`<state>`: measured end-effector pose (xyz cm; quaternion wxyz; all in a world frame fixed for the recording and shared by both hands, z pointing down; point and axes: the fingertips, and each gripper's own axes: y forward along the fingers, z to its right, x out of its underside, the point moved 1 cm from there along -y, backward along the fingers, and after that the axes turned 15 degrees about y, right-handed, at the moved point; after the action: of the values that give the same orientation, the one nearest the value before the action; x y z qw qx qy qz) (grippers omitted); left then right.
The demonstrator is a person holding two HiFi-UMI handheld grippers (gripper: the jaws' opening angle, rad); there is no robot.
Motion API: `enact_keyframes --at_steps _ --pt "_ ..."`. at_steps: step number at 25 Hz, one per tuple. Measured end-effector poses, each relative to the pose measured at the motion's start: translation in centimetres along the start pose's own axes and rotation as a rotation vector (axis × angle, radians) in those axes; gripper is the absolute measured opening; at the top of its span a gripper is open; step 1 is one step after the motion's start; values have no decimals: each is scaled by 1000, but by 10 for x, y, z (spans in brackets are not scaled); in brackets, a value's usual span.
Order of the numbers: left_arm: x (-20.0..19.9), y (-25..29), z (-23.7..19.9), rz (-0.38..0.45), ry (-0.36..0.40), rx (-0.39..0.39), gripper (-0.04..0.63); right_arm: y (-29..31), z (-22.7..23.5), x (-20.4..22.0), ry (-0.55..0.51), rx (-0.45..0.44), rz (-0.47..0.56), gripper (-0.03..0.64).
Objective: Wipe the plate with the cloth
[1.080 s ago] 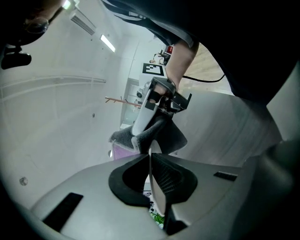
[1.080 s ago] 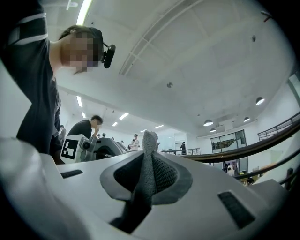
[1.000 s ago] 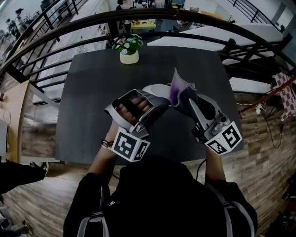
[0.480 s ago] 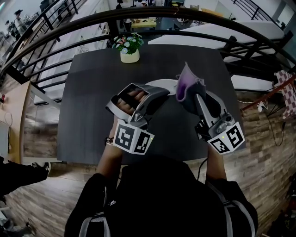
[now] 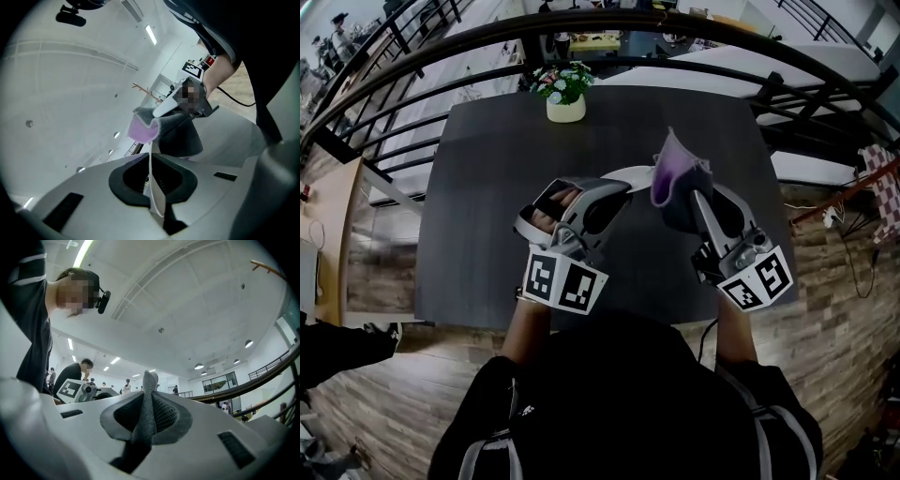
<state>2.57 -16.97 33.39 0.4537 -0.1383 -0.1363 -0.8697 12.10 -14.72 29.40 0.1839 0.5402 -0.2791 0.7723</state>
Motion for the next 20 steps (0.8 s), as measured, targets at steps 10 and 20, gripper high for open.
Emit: enact_keyframes --at_steps 10,20 --pt "15 5 19 55 -289 23 21 1 12 24 71 46 -42 41" --pt "39 15 39 101 -579 55 18 -4 28 48 119 112 -100 41"
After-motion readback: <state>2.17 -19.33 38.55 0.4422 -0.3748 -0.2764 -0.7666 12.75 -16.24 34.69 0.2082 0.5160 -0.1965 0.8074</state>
